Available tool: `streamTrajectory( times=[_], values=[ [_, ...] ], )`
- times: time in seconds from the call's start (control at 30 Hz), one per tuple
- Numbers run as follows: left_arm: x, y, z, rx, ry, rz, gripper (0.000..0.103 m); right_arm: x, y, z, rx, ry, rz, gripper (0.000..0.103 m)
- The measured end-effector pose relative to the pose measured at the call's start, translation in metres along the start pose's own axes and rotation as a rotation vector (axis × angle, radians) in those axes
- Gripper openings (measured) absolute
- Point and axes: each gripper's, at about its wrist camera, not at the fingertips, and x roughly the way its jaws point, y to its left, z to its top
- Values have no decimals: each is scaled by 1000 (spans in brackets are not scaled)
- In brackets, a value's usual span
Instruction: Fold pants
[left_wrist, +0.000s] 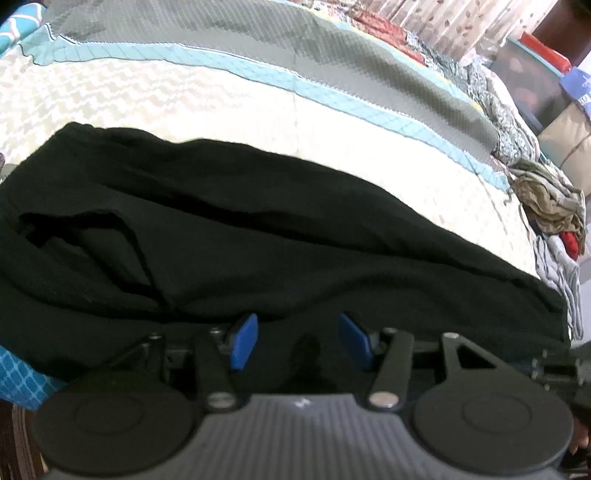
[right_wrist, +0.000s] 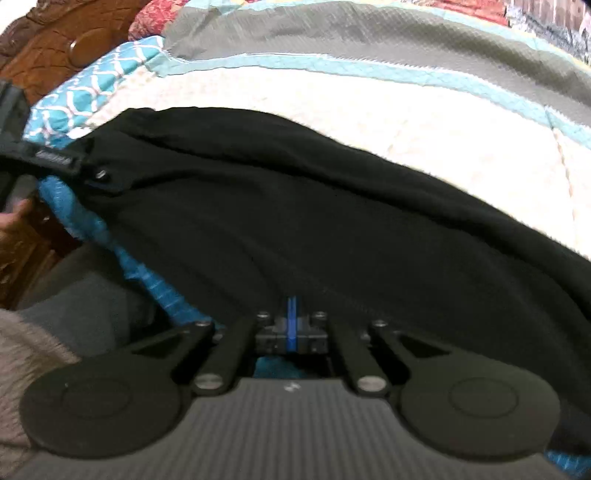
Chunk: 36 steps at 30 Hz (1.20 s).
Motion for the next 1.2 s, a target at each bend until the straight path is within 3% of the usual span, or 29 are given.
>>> streamTrajectory(
  times=[0.07, 0.17, 0.27, 0.33, 0.4, 0.43, 0.53, 0.57, 0.6, 0.67, 0.8, 1.13, 1.2],
  values=[
    [0, 1, 1, -11, -4, 1, 51, 2, 2, -9, -11, 17, -23, 2],
    [2, 2, 3, -33, -1, -5, 51, -4, 4, -5, -11, -59, -14, 8],
    [3, -1, 3, -30, 0, -2, 53, -2, 21, 7, -100, -108, -16, 12],
    [1, -1, 3, -25, -1, -3, 54, 13, 32, 16, -168, -88, -23, 22],
    [-1, -1, 1, -26, 0, -4, 55, 28, 38, 20, -220, -70, -9, 42],
    [-1, -1, 1, -26, 0, -3, 55, 36, 40, 22, -235, -54, -3, 42],
    [-1, 1, 0, -33, 2, 3, 55, 59, 39, 26, -239, -3, -8, 40],
    [0, 0, 1, -38, 3, 3, 55, 62, 36, 29, -209, 2, 9, 27],
    [-1, 1, 1, -40, 2, 3, 55, 64, 36, 32, -173, 2, 34, 4],
    [-1, 2, 2, -42, -2, 1, 58, 55, 31, 35, -117, -4, 71, 4],
    [5, 2, 6, -46, -1, -2, 59, 33, 44, 23, -172, 22, 130, 4],
    [27, -6, 5, -1, 59, 48, 59, 43, 33, 6, -107, 117, 186, 5],
    [27, -9, 5, 14, 63, 53, 59, 39, 30, 0, -109, 172, 211, 4]
  ],
)
